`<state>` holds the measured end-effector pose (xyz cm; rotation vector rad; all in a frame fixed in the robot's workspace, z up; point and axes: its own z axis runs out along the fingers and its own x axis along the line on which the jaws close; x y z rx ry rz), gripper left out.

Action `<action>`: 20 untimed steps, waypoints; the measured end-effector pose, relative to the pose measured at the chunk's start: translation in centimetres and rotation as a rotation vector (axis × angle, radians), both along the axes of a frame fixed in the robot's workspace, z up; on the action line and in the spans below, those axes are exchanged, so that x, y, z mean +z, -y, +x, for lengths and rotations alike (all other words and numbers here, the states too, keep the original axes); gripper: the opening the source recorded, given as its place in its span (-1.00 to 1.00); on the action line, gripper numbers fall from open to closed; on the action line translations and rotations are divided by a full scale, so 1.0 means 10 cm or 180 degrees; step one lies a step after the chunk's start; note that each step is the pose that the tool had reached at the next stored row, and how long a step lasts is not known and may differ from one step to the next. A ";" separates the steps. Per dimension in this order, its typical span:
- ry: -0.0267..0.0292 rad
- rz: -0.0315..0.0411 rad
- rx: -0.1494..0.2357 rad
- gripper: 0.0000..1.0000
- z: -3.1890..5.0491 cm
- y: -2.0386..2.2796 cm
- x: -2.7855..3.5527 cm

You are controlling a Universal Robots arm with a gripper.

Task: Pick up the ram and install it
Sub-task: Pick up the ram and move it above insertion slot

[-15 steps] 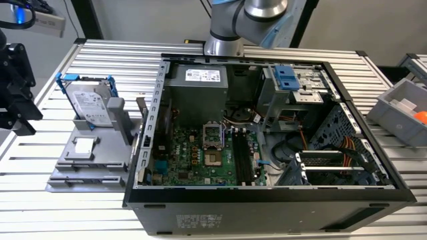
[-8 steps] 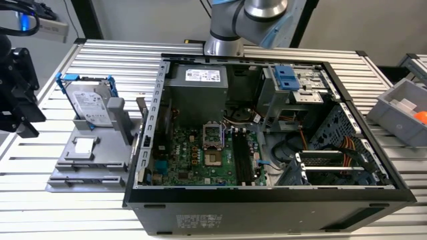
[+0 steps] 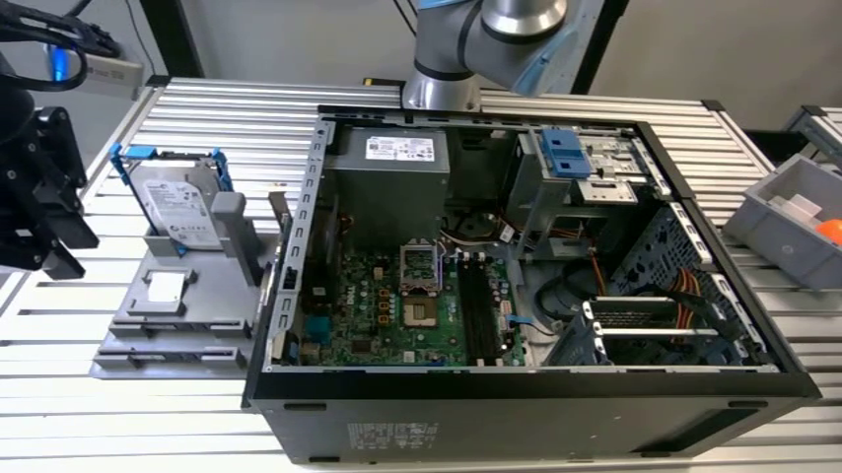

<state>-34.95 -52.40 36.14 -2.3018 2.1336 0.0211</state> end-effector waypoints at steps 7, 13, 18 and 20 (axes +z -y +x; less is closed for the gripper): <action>0.0004 0.0001 -0.0003 1.00 0.042 0.000 -0.093; 0.0005 0.0001 -0.0015 1.00 0.086 0.000 -0.166; 0.0005 0.0047 -0.0041 1.00 0.098 0.000 -0.219; 0.0005 0.0057 -0.0052 1.00 0.100 -0.001 -0.241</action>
